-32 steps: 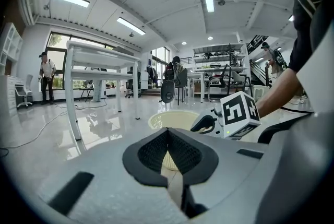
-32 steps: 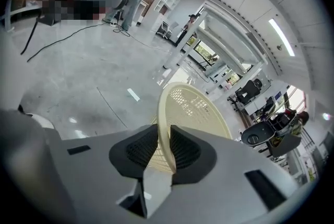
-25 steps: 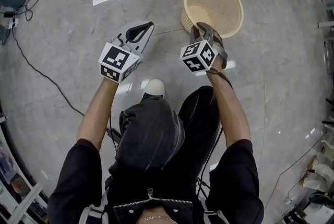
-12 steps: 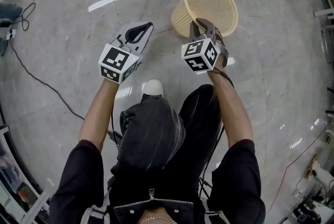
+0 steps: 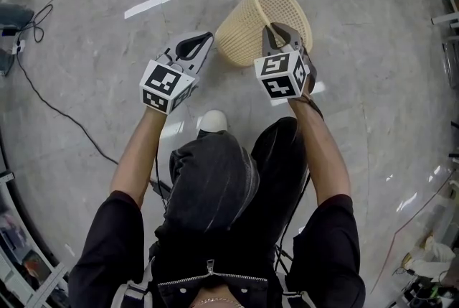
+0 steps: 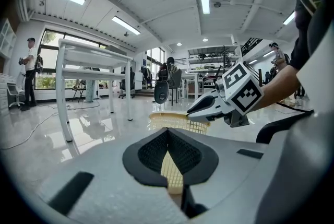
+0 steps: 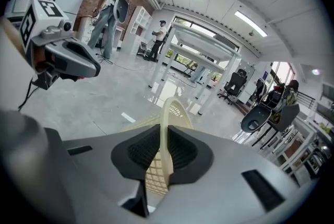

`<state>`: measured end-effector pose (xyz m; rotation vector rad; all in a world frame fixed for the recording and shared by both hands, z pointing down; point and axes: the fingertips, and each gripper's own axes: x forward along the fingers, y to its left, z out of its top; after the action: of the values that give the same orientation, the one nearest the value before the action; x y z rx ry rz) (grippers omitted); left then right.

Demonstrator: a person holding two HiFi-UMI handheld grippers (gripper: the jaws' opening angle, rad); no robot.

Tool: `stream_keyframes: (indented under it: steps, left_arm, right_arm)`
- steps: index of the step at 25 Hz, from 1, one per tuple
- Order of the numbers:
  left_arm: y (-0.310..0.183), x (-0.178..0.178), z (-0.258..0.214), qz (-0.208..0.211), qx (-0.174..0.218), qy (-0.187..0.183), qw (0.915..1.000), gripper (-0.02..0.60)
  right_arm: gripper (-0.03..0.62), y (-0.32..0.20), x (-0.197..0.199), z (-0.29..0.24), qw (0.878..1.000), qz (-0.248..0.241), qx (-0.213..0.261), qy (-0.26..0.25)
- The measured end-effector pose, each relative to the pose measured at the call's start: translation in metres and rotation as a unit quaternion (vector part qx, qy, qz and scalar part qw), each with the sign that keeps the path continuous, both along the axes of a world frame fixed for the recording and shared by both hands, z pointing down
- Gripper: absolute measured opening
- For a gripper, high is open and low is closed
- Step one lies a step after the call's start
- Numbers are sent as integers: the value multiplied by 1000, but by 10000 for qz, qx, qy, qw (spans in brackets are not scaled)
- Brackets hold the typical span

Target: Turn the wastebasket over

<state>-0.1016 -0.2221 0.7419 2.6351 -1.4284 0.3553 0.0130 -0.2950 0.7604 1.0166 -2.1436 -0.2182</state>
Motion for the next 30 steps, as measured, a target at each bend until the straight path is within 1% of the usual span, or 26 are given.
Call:
stream_keyframes:
  steps: [3, 7, 11, 16, 20, 24, 30]
  left_arm:
    - [1, -1, 1, -20, -10, 2, 10000, 5]
    - [2, -1, 3, -22, -35, 15, 10000, 5]
    - [4, 1, 8, 21, -61, 3, 10000, 5]
    - [2, 2, 16, 24, -117, 34, 9999, 5]
    - [0, 6, 26, 52, -151, 71, 9998, 5]
    - [0, 13, 47, 98, -294, 94, 9995, 5]
    - [0, 26, 64, 225, -399, 231, 9987, 5]
  right_arm:
    - [44, 2, -3, -4, 9996, 20, -146, -234]
    - [43, 7, -7, -1, 9972, 83, -462, -581]
    - [43, 9, -1, 6, 9960, 200, -539, -690]
    - [43, 3, 16, 13, 9952, 387, -599, -672]
    - [43, 2, 35, 20, 9924, 641, -738, -750]
    - [43, 3, 51, 27, 9924, 783, -715, -624]
    - [43, 2, 76, 37, 9924, 967, -646, -391]
